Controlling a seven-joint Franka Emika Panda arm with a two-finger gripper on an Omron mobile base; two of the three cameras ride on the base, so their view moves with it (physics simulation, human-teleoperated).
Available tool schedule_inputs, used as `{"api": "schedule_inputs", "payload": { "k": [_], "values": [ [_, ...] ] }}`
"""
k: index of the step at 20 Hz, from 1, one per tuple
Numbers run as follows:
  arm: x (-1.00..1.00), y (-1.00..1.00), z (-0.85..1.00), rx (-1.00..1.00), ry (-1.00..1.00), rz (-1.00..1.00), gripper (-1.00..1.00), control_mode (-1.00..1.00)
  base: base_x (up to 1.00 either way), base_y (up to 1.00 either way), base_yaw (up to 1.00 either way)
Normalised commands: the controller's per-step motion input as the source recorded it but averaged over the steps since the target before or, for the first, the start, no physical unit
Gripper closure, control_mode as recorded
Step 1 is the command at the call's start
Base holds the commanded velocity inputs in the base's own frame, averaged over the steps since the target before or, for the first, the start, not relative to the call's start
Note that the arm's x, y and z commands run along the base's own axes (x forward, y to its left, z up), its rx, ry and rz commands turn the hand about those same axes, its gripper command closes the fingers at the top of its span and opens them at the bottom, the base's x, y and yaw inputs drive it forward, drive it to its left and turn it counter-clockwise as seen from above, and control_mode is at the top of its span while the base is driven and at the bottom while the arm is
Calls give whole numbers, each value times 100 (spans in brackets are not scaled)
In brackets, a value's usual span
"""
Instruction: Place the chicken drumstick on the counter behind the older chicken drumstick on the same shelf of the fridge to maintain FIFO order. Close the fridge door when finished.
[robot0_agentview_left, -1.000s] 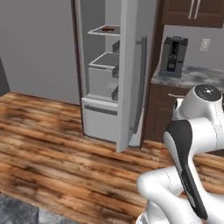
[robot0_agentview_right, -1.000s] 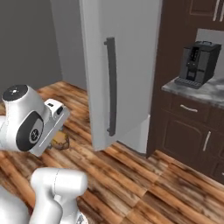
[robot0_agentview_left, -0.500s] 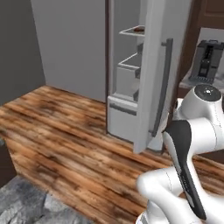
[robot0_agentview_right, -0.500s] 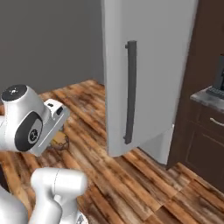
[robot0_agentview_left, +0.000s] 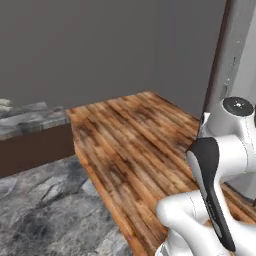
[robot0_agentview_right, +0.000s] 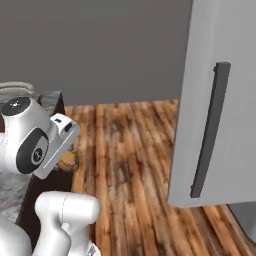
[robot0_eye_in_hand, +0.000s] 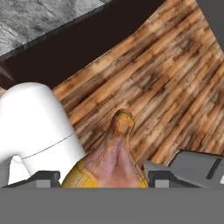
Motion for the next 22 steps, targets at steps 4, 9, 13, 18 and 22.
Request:
{"api": "schedule_inputs", "payload": {
  "k": [4,9,13,18,22],
  "values": [
    [0,0,0,0,0,0,100,100,1,-63,71],
    [0,0,0,0,0,0,100,100,26,-71,45],
    [0,0,0,0,0,0,100,100,75,-5,5],
    [0,0,0,0,0,0,100,100,70,26,-8],
    [0,0,0,0,0,0,100,100,47,6,-23]
  ]
}}
